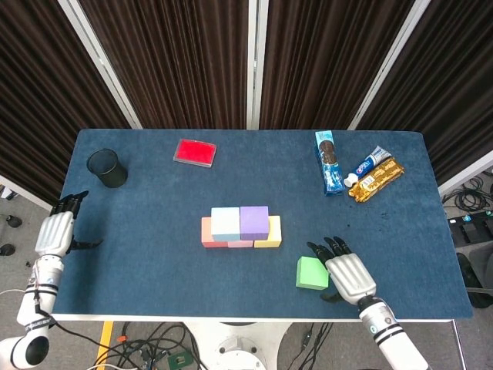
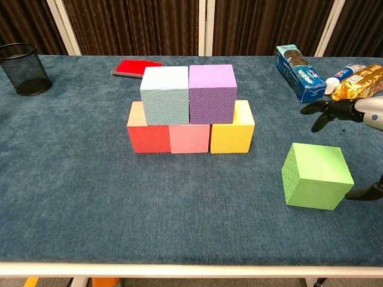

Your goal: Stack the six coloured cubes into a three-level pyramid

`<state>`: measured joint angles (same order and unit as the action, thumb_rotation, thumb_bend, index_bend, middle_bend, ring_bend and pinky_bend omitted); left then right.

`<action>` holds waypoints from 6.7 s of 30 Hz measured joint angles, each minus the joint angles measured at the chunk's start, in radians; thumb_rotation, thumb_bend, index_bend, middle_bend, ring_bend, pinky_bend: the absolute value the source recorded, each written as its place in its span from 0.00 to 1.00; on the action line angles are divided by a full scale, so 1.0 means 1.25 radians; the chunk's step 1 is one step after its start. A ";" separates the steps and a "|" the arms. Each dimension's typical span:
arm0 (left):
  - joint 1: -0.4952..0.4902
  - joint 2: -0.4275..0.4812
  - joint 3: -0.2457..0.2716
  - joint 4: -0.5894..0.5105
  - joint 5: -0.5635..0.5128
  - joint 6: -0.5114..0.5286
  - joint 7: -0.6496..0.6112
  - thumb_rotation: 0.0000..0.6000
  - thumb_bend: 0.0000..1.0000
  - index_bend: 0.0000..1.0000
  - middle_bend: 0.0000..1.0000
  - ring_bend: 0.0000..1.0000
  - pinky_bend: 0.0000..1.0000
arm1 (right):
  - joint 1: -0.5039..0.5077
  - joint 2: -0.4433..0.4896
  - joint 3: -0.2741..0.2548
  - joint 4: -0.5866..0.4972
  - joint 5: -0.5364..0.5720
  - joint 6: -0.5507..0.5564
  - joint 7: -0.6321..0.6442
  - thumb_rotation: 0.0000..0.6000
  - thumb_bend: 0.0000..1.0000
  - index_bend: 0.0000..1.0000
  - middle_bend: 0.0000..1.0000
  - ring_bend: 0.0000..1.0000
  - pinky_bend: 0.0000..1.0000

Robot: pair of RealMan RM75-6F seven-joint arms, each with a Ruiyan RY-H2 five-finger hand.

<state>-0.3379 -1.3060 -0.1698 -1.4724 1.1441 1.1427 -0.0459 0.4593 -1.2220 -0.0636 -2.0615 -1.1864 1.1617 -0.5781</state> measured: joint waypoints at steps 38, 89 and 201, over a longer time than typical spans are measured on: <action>0.009 0.037 -0.005 -0.017 0.047 -0.010 -0.097 1.00 0.00 0.08 0.09 0.00 0.07 | 0.302 0.284 0.323 -0.152 0.281 -0.214 0.093 1.00 0.25 0.00 0.50 0.02 0.00; 0.010 0.011 0.095 0.155 0.267 0.056 -0.326 1.00 0.00 0.08 0.09 0.00 0.07 | 0.820 0.142 0.167 0.063 0.707 -0.287 0.029 1.00 0.23 0.00 0.48 0.02 0.00; 0.001 0.013 0.111 0.158 0.264 0.034 -0.352 1.00 0.00 0.08 0.09 0.00 0.07 | 0.848 0.032 0.211 0.038 0.876 -0.121 -0.120 1.00 0.20 0.00 0.51 0.03 0.00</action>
<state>-0.3366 -1.2898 -0.0313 -1.2743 1.4740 1.1846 -0.4855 1.5194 -1.1820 0.1997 -2.0143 -0.0918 1.0101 -0.7279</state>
